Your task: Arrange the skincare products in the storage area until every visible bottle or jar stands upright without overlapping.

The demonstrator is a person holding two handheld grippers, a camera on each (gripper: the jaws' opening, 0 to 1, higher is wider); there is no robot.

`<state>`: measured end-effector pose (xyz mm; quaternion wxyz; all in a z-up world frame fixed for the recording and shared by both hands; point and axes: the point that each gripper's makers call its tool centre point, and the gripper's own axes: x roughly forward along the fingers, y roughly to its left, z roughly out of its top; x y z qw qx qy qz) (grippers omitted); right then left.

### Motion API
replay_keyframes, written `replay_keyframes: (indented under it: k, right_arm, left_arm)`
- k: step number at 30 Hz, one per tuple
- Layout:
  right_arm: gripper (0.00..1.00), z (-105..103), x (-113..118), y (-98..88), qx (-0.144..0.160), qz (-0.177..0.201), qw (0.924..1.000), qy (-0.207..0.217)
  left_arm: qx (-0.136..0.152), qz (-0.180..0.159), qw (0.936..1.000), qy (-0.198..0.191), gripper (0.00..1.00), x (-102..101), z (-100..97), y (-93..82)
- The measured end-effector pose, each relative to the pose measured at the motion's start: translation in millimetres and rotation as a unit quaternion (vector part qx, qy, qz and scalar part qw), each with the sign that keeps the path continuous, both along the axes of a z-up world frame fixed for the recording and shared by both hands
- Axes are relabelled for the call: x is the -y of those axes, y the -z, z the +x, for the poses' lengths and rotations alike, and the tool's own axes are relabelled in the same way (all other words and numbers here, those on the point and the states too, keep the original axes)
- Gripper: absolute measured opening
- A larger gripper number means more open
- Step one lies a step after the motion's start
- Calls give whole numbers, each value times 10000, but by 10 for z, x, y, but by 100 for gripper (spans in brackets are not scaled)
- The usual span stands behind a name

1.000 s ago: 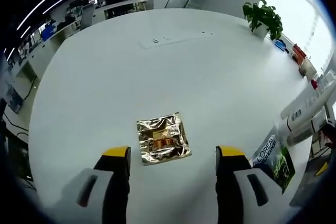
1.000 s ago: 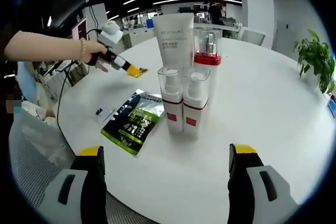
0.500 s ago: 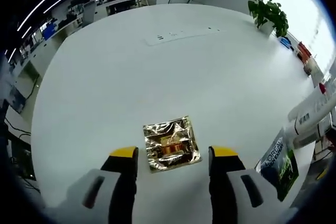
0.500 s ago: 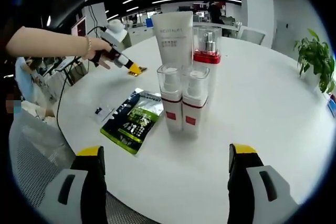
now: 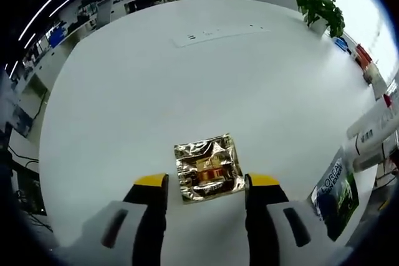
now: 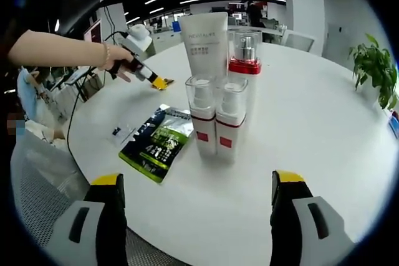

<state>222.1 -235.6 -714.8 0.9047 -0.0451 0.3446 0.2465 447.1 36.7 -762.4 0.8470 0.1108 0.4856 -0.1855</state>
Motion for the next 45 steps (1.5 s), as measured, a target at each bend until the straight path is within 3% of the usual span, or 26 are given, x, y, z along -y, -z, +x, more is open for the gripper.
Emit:
replay_keyframes:
  k: [5, 30, 45]
  right_arm:
    - [97, -2, 2, -5, 0, -2, 10000, 8]
    - [97, 2, -17, -46, 37, 39, 10000, -8]
    - [97, 18, -30, -84, 118, 92, 9999, -17]
  left_arm:
    - [81, 3, 9999, 84, 43, 17, 11, -10]
    - [226, -31, 9990, 387, 40, -30, 105, -40]
    - [375, -88, 9952, 898, 41, 116, -126, -210]
